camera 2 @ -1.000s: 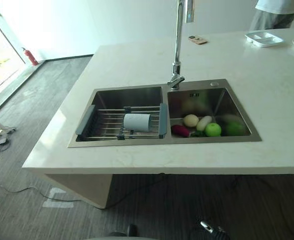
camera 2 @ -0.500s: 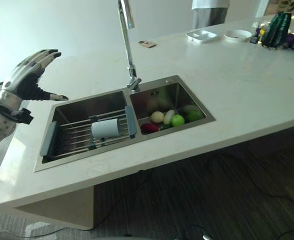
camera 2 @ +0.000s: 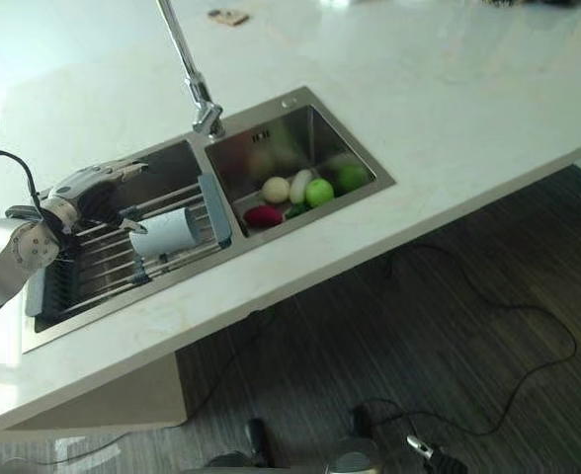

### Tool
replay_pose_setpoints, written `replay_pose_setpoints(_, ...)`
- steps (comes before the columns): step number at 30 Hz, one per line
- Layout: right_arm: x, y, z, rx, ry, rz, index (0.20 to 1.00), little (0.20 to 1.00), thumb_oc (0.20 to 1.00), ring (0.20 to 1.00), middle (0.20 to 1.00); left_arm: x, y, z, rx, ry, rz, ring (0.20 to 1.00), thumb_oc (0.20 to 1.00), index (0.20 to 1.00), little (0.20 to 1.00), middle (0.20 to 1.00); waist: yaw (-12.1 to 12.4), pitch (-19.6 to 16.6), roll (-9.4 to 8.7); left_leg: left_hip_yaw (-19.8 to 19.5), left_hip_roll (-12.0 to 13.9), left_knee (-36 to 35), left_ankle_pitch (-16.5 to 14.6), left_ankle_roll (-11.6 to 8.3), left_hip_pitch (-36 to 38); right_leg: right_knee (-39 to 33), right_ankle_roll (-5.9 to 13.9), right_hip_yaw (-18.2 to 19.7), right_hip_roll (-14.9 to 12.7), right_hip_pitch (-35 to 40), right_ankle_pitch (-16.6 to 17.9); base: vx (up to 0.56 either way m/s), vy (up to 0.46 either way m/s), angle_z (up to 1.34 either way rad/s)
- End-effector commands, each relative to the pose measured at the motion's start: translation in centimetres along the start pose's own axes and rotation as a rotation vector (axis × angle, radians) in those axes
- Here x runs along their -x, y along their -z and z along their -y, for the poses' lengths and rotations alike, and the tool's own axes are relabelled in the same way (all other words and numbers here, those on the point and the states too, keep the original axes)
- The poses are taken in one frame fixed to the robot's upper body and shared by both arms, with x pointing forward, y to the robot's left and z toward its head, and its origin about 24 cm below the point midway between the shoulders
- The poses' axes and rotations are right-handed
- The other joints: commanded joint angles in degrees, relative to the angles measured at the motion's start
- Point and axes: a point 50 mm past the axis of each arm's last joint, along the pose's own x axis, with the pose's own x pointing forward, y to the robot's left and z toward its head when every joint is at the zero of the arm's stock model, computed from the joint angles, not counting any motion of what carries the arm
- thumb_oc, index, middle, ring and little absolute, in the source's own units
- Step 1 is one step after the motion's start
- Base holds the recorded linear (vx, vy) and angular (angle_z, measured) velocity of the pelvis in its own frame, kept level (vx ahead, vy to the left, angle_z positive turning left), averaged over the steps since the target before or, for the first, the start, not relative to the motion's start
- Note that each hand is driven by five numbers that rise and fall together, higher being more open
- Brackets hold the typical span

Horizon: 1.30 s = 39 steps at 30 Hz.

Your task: Place the dishes in the dishwasher.

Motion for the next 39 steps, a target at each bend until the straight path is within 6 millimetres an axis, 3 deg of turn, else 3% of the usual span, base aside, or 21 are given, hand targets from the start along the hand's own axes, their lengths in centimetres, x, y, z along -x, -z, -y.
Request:
replay_pose_setpoints(1, -0.3, -1.3, -0.7, -0.004, -0.037, 0.046, 1.000, 1.000, 1.000, 1.000, 1.000, -0.8, 0.6, -5.8, 0.005, -0.180, -0.030, 1.000, 1.000, 1.000, 1.000, 1.000, 0.81, 0.40, -2.45, -5.57, 1.68, -0.02, -2.74, -1.51, 0.05, 1.68, 5.20, -4.36, -5.69, -2.27, 2.76, -0.15, 0.048, 0.01)
replay_pose_setpoints(10, -0.8, -4.4, -2.5, -0.013, -0.076, 0.129, 1.000, 1.000, 1.000, 1.000, 1.000, -1.8, 0.0, -4.9, 0.008, -0.126, -0.019, 1.000, 1.000, 1.000, 1.000, 1.000, 1.23, 3.85, -2.97, -6.56, 1.52, 0.01, -1.68, -1.61, -3.07, 1.75, 5.55, -4.85, -6.51, -5.27, 4.16, -0.08, 0.007, 0.02)
replay_pose_setpoints(27, -1.0, -7.3, -4.0, -0.032, -0.122, 0.223, 1.000, 1.000, 1.000, 1.000, 1.000, -2.8, -0.5, -5.8, 0.039, -0.129, -0.044, 1.000, 1.000, 1.000, 1.000, 1.000, 0.71, 7.73, -3.98, -6.18, 2.08, -0.02, -0.86, -2.18, -6.19, 1.63, 6.15, -4.62, -7.14, -8.95, 5.79, -0.05, 0.007, 0.00)
replay_pose_setpoints(39, -0.9, -9.3, -5.1, -0.040, -0.165, 0.291, 1.000, 1.000, 1.000, 1.000, 1.000, -3.7, -0.2, -4.8, 0.054, -0.027, -0.126, 1.000, 1.000, 1.000, 1.000, 1.000, 0.38, 10.72, -4.95, -5.90, 2.57, -0.02, -0.29, -2.43, -8.20, 1.89, 6.28, -4.40, -7.17, -11.30, 6.42, -0.03, 0.007, -0.01)
